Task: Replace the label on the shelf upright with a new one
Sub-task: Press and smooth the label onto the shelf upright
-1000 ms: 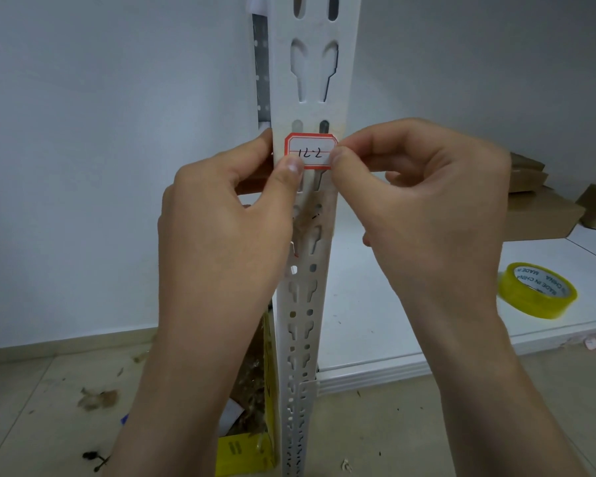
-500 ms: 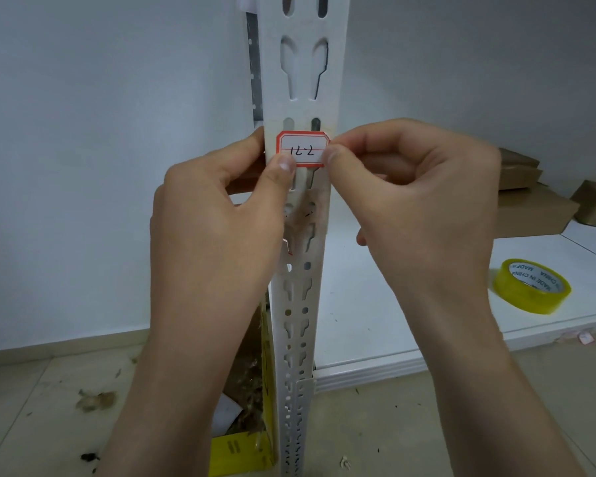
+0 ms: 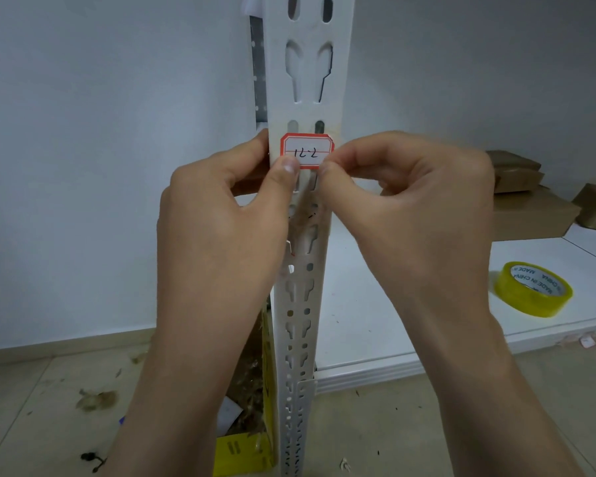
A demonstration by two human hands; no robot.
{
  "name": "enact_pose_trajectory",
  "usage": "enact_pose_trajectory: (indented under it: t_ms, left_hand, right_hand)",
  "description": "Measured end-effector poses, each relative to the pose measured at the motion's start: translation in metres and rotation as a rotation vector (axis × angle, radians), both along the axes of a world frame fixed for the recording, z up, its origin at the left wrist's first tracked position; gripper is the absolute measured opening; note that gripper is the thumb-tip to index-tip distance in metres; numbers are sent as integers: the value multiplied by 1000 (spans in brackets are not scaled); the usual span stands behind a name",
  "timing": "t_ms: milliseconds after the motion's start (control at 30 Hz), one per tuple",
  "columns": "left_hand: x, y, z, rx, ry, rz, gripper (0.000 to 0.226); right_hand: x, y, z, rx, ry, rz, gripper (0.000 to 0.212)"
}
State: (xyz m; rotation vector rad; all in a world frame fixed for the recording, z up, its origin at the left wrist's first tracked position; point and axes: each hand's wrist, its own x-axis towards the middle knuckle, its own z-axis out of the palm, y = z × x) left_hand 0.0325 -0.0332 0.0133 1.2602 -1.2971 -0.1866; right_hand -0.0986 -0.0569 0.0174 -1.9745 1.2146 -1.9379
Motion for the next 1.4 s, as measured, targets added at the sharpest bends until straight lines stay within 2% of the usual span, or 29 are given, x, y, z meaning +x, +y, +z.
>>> enact_pose_trajectory:
  t_ms: [167, 400, 533, 767, 1200, 1400]
  left_hand:
    - [1, 1, 2, 0, 30, -20, 28]
    - [0, 3, 1, -6, 5, 2, 31]
    - [1, 2, 1, 5, -17, 9, 32]
    - [2, 1, 2, 6, 36, -9, 30]
    - [2, 1, 3, 14, 18, -5, 30]
    - [2, 1, 1, -1, 15, 3, 29]
  right_hand:
    - [1, 2, -1, -7, -83, 47, 3]
    - [3, 1, -1, -24, -61, 11, 1]
    - [1, 1, 0, 5, -53, 32, 7]
    - [8, -2, -4, -142, -89, 41, 4]
    - [7, -3, -4, -192, -78, 34, 2]
    - [9, -7, -6, -216, -5, -34, 6]
